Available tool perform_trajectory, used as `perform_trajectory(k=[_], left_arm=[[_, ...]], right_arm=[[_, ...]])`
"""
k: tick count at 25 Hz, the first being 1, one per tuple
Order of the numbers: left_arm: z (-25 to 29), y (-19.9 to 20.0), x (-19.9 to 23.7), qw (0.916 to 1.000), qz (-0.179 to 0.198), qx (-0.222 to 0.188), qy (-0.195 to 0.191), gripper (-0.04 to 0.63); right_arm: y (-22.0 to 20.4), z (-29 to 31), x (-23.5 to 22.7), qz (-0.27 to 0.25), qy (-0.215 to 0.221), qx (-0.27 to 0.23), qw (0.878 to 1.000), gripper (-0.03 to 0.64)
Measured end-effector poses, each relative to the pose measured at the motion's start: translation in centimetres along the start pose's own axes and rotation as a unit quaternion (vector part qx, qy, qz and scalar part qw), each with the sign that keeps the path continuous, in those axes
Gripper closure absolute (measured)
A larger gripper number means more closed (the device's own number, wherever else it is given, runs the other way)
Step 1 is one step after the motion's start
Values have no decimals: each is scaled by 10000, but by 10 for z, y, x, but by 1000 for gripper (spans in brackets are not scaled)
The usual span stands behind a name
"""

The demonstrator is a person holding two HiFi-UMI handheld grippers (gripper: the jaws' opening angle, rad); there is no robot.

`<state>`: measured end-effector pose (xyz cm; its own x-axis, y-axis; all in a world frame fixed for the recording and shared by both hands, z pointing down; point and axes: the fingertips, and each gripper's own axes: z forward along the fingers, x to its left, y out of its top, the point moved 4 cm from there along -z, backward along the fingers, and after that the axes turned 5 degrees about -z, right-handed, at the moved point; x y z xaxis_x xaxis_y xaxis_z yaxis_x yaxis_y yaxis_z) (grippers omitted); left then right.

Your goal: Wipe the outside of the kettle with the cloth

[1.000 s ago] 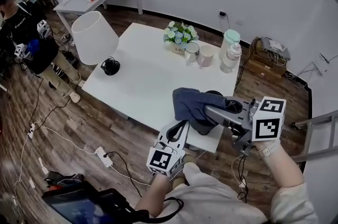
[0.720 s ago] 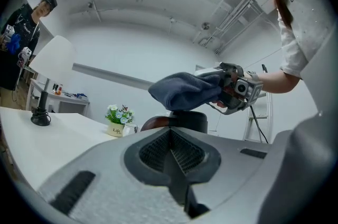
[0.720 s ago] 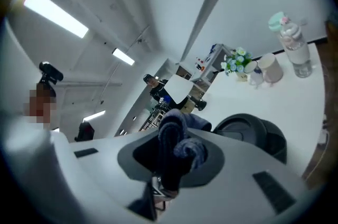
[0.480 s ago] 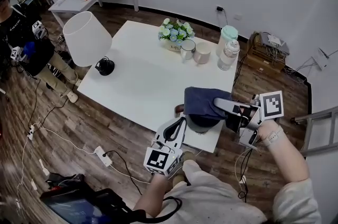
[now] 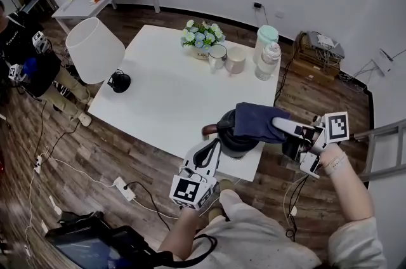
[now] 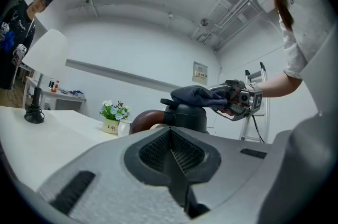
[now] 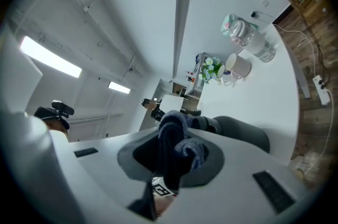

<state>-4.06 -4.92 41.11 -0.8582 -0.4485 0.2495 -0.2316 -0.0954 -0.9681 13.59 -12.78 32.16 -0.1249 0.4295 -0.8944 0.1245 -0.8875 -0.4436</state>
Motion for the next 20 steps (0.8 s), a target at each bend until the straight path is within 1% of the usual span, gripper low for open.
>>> perform_trajectory(k=[11,15,17,18,19,20], left_arm=[[8,-6,0,10000,-28,94,17,586],[8,-4,-4,9999,-5,121,-10,587],[7,-3,-7,9999,18,137,-43,587],[7,-3,-8,9999,34,155,-49,587],[6,-4,-8,9998,61,180,-48,587],[5,-4,-8,9997,102,205,-45,588]], right_arm=[[-1,-57,-20,136,-462,-597,9971,555],[-9,-79,-38,315,-750,-913,9925,555],[-14,-92,-47,420,-871,-1149,9887,555],[-16,-97,-47,349,-896,-1272,9872,555],[-16,-100,-44,112,-907,-1357,9865,555],[-17,-102,-37,-303,-948,-1394,9852,555]])
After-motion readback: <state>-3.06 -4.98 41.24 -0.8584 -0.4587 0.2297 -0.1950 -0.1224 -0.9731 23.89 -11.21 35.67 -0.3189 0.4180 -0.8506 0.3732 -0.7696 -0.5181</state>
